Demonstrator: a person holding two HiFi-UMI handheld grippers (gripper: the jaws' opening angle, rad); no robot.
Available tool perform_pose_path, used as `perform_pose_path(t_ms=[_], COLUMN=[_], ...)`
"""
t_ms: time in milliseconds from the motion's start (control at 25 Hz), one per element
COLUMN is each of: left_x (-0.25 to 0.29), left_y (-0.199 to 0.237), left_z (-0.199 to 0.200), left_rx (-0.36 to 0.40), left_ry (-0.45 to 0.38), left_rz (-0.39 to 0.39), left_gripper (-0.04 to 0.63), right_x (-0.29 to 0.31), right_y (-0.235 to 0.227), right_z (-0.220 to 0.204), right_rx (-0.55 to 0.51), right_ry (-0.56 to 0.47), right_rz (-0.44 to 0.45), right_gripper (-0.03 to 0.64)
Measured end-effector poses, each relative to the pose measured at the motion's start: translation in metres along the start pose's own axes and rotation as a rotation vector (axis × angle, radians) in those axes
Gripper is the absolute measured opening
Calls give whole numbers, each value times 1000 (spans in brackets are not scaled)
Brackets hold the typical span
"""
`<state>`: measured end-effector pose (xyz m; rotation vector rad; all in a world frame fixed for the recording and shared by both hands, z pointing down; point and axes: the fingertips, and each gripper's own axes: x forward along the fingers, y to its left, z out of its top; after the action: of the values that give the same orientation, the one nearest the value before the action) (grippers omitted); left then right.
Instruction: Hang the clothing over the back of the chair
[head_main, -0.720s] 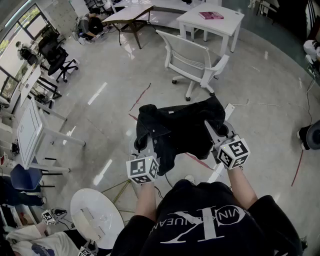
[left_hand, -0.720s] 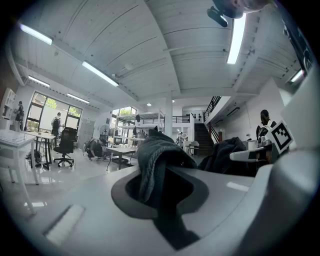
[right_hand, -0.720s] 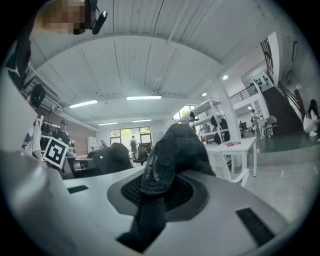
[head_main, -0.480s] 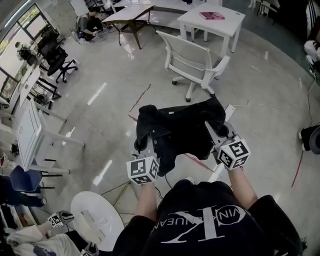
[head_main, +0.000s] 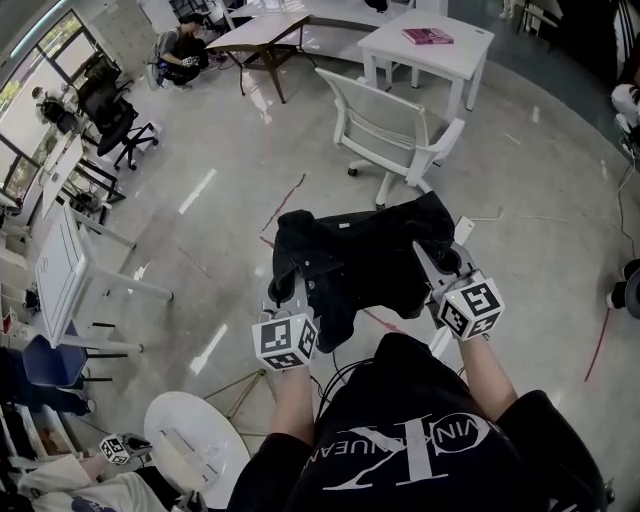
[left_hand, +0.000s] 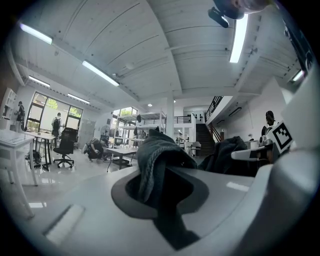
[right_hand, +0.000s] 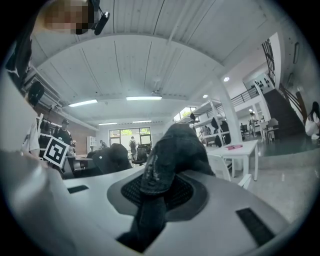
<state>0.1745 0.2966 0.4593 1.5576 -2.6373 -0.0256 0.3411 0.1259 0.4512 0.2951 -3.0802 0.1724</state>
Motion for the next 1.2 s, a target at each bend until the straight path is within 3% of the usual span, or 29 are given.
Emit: perform_pose_path(t_ms=[400,920,1200], left_x=[40,118,166], left_y=[35,134,174], left_z=[10,8,17], left_rx=[-9,-10,-10], left_ry=[18,63,41], left_rz=[14,8,2], left_gripper=[54,54,54], right_x=[59,183,239], right_y=[-10,-7,-12], right_z=[10,2,9], right_rx=[16,38,27], right_ry=[15,37,28], right_rz=[20,30,32], right_gripper=[94,94,94])
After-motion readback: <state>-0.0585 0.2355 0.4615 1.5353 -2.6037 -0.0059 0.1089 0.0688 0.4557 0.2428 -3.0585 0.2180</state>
